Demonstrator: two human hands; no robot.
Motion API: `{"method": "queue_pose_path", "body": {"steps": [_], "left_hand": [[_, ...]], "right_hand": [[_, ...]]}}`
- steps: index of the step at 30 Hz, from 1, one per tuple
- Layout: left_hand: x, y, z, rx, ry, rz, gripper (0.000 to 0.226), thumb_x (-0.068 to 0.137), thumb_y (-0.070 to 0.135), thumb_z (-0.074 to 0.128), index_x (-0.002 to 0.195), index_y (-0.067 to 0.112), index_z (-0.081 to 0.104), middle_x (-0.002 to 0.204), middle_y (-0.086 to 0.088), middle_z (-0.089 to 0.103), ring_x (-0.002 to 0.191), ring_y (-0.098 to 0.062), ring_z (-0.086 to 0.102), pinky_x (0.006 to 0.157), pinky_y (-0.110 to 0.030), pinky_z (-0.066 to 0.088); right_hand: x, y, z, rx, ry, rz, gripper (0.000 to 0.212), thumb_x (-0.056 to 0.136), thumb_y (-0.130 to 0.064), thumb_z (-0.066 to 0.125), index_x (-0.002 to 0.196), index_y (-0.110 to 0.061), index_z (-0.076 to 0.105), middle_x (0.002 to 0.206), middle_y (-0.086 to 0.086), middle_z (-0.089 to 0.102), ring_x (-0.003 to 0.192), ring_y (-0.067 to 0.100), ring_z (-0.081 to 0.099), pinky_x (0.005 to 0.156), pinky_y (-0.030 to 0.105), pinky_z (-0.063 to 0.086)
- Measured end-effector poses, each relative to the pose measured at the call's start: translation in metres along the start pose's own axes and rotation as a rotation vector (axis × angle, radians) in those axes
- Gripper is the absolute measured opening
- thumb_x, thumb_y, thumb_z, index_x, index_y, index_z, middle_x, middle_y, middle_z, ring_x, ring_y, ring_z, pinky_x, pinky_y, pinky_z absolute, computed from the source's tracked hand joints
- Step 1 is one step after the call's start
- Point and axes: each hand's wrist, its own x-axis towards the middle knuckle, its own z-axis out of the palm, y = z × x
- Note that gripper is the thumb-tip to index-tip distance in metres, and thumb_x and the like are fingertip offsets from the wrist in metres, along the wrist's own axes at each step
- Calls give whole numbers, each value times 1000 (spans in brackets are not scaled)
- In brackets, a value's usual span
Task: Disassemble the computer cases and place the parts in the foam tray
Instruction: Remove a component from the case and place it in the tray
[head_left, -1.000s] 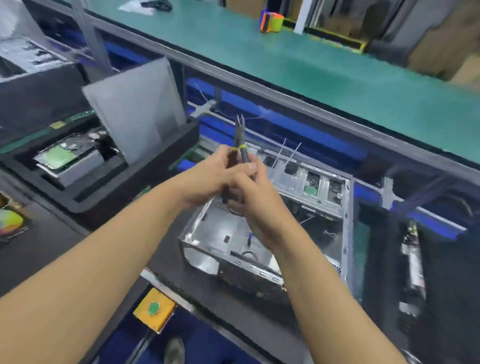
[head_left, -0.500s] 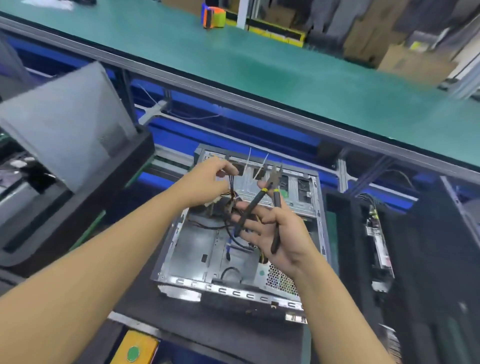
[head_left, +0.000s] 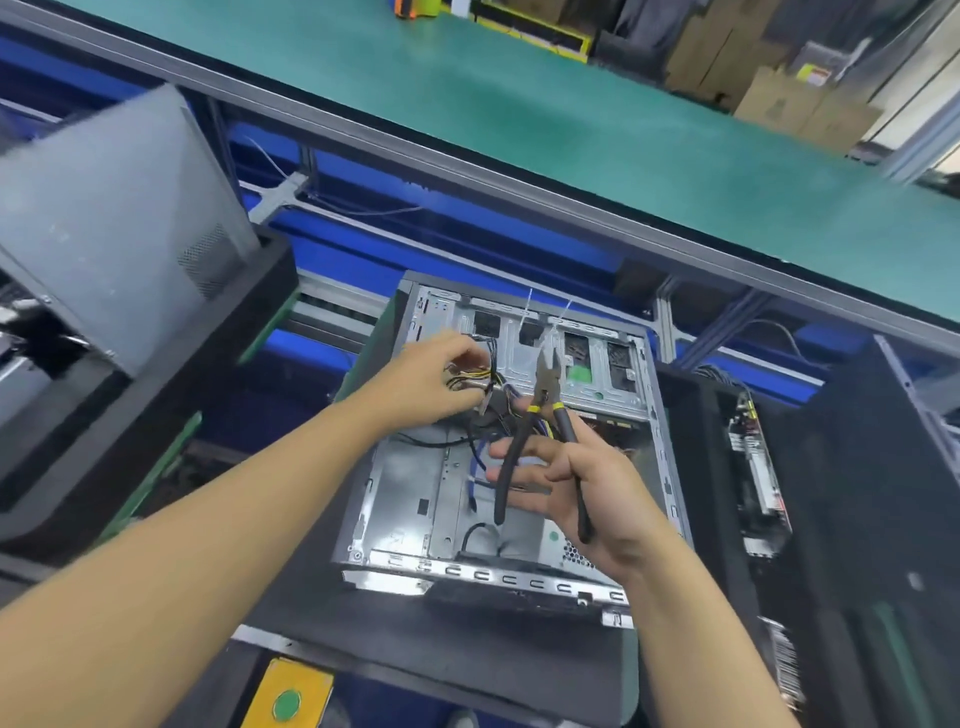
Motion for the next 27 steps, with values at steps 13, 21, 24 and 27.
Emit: {"method": "queue_pose_path", "body": {"steps": [13,21,24,27], "left_hand": [[-17,1,8,-271,91,46,15,80,9,82,90,18,75,100,4,62,84,-12,63,76,-22,52],[-26,22,11,-395,164,46,22,78,-6,79,96,7,77,114,-12,52,88,-10,67,89,-20,54],[-31,27,14,-441,137,41,24,82,-6,74,96,13,74,118,-9,51,96,-6,67,93,-17,50],[-35,29,16,-477,110,34,27,84,-7,70,94,19,69,123,0,57,96,-3,68,86,-14,48]], "right_hand": [[-32,-24,-46,-312,-74,109,64,66,-1,46,118,-29,72,110,22,70,104,38,70,84,44,59],[-39,-51,-48,-488,-318,275,63,69,-2,45,125,-22,66,98,18,66,94,32,65,90,51,56],[-37,-47,-40,-541,-333,339,62,71,-4,46,129,-18,61,97,19,66,93,33,65,86,51,56],[-31,-42,-35,-581,-266,333,54,83,3,40,128,-17,61,95,19,66,91,33,66,87,54,54]]}}
